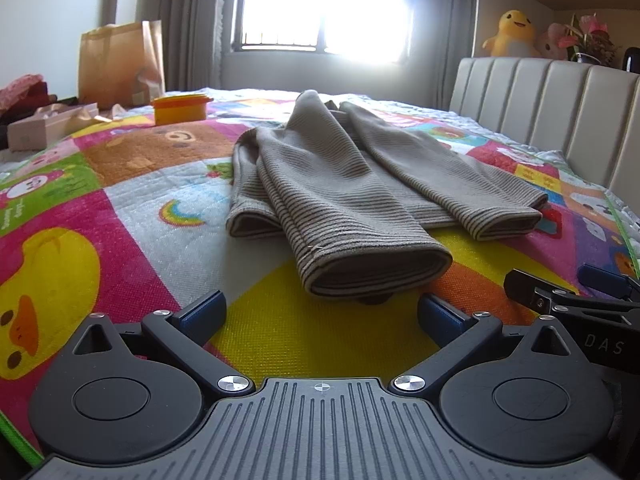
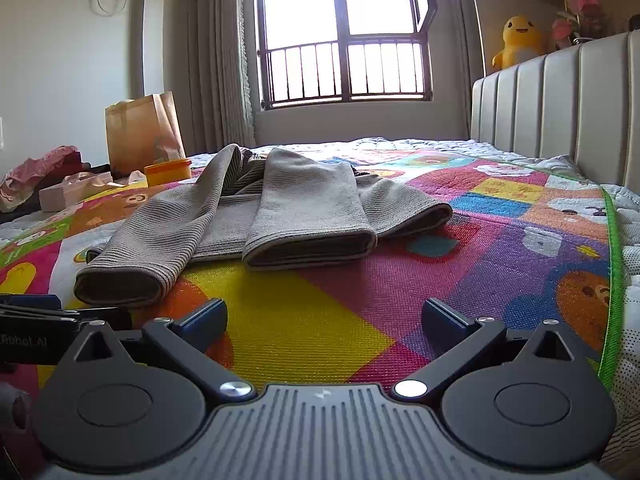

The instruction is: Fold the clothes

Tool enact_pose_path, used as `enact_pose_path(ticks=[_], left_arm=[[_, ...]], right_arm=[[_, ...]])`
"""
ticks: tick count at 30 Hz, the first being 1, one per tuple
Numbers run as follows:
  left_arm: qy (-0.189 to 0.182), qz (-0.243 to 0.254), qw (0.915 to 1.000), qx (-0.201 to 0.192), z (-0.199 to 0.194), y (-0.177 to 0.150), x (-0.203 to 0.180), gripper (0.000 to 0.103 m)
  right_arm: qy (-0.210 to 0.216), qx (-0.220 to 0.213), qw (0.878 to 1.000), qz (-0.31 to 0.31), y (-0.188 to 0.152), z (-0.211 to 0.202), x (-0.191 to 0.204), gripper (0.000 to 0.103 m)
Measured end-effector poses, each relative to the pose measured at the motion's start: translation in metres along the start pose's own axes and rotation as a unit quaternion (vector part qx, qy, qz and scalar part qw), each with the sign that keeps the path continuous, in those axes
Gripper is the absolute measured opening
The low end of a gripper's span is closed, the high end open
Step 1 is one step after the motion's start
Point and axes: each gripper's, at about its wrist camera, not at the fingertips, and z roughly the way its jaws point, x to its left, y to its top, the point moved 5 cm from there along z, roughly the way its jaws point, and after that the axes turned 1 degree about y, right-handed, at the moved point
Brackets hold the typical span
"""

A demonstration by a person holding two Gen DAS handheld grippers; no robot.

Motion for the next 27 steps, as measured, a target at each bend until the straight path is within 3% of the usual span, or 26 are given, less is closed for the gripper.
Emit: enact_pose_path(ticks=[27], left_arm=[[0.003, 0.006, 0.9999, -0.015, -0.0026, -0.0027, 0.0006, 0.103]], right_arm=[[0.0, -0.002, 1.0, -0.004, -0.0003, -0.0008, 0.0002, 0.103]])
